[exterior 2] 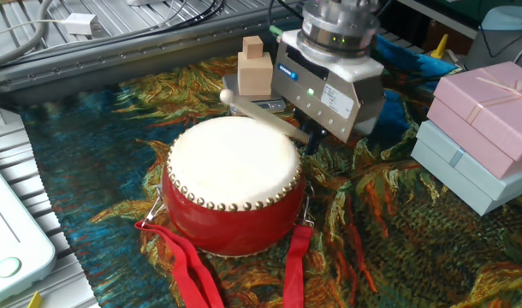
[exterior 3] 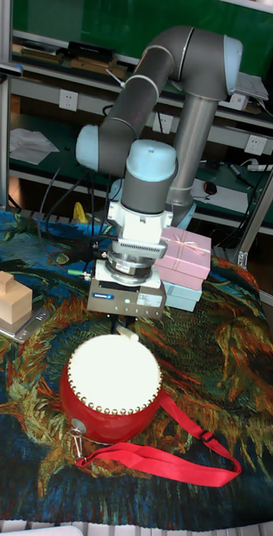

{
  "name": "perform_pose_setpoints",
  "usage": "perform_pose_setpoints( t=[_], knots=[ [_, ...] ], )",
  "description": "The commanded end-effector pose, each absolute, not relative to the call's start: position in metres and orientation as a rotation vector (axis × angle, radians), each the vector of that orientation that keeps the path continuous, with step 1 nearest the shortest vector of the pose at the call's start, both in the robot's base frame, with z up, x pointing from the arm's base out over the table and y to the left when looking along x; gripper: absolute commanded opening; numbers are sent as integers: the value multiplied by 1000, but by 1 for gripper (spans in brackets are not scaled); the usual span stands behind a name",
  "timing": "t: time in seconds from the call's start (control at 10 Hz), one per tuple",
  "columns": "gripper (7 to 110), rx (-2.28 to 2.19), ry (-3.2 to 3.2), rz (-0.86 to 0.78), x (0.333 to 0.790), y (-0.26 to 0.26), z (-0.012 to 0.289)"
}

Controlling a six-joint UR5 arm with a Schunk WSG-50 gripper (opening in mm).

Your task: Play the drum

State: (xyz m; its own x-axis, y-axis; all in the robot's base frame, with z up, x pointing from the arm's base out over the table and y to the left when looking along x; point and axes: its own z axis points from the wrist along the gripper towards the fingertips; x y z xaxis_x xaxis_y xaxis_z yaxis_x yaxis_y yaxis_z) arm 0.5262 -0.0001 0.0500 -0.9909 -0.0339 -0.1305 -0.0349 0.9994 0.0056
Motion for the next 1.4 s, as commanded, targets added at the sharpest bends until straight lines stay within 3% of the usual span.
perform_pose_setpoints(
  t=[0.0,0.7,1.3],
  knots=[
    [7,-55,3019,12,521,-5,63],
    [7,-64,3132,6,511,-2,162],
    [7,-61,3126,-4,527,0,153]
  ],
)
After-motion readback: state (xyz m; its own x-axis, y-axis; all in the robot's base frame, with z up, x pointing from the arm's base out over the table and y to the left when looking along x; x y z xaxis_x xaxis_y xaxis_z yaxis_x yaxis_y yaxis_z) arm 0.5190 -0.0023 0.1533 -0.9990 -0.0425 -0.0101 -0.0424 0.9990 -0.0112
